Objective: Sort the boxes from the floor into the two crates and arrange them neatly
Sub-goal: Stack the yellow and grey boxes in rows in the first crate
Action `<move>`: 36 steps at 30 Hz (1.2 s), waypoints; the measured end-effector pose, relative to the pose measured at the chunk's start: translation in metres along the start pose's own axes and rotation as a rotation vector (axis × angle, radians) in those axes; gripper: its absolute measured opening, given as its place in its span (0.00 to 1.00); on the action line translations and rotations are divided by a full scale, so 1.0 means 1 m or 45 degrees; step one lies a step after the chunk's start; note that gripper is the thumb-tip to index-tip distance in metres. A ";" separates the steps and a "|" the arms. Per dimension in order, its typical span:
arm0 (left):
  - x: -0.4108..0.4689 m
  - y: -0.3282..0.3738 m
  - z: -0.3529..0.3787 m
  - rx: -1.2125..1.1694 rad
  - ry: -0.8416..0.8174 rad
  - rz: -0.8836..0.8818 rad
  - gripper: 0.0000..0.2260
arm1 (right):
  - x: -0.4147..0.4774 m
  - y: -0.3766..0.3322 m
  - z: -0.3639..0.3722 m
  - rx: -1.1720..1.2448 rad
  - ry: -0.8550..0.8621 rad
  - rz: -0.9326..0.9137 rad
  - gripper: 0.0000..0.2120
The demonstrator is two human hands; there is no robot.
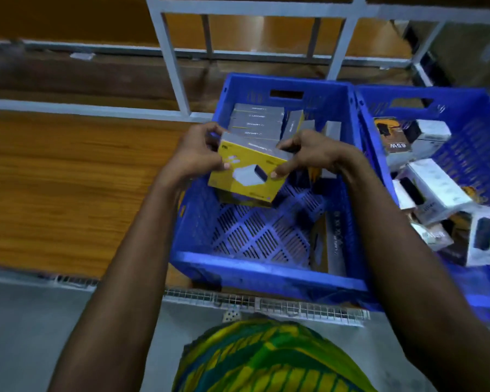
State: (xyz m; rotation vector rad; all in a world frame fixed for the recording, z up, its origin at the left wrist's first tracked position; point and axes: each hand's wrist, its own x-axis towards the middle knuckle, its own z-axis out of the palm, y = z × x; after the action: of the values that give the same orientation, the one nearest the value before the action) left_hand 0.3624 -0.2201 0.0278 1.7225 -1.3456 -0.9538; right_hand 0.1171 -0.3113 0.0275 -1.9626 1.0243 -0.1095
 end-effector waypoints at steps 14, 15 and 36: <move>-0.031 0.000 0.043 1.650 0.114 0.549 0.16 | 0.008 0.005 0.034 -0.386 0.144 -0.072 0.23; -0.031 0.000 0.044 1.700 0.064 0.522 0.14 | 0.009 0.005 0.040 -0.458 0.163 -0.087 0.24; -0.020 -0.020 0.077 1.630 -0.161 0.225 0.15 | 0.003 -0.010 0.046 -0.417 -0.007 0.311 0.42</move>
State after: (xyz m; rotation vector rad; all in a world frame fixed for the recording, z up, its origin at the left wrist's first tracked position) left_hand 0.2998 -0.2053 -0.0225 2.3267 -2.4153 0.0248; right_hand 0.1455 -0.2793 0.0065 -2.1040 1.3366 0.2118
